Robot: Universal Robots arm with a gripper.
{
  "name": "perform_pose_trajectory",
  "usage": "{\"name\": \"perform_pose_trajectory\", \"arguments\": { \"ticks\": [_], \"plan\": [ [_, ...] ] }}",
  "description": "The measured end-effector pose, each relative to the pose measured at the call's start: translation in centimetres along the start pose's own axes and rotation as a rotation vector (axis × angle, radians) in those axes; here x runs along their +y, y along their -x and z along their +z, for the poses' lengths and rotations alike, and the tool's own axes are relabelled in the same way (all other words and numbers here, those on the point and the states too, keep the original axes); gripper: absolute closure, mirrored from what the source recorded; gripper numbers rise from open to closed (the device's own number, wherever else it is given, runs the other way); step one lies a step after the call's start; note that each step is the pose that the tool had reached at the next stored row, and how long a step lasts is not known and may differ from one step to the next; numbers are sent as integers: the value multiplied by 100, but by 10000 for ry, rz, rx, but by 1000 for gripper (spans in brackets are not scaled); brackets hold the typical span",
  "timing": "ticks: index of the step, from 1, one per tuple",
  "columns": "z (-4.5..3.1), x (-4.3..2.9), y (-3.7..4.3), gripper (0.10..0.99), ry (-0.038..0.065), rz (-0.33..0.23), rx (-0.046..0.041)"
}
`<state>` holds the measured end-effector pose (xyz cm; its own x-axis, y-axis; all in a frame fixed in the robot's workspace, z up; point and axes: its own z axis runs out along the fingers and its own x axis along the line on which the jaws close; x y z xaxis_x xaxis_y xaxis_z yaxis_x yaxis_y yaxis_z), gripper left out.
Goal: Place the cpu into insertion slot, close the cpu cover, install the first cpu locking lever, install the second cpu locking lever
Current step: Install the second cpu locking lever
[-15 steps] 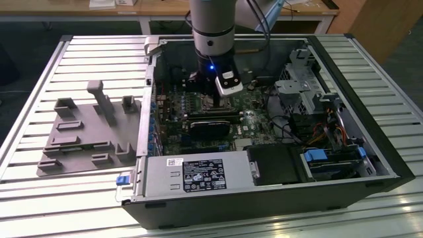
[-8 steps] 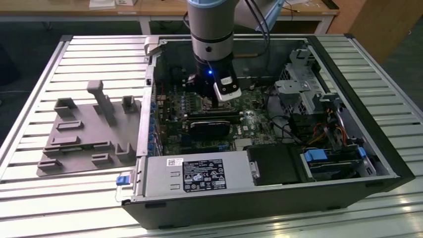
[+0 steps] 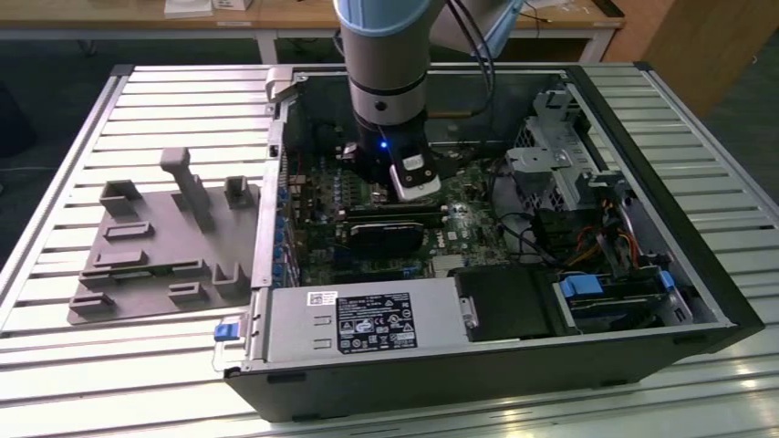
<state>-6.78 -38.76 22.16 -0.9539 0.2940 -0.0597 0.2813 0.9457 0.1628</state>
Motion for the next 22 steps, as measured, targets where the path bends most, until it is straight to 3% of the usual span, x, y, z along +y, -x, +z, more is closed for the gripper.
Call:
{"name": "perform_pose_trajectory", "arguments": {
  "ticks": [6, 15, 22],
  "plan": [
    [39, -32, -20, 984, 139, -9, 45],
    [78, -70, -76, 984, 192, -456, 130],
    [88, -117, -83, 984, 379, -576, 202]
  ]
}}
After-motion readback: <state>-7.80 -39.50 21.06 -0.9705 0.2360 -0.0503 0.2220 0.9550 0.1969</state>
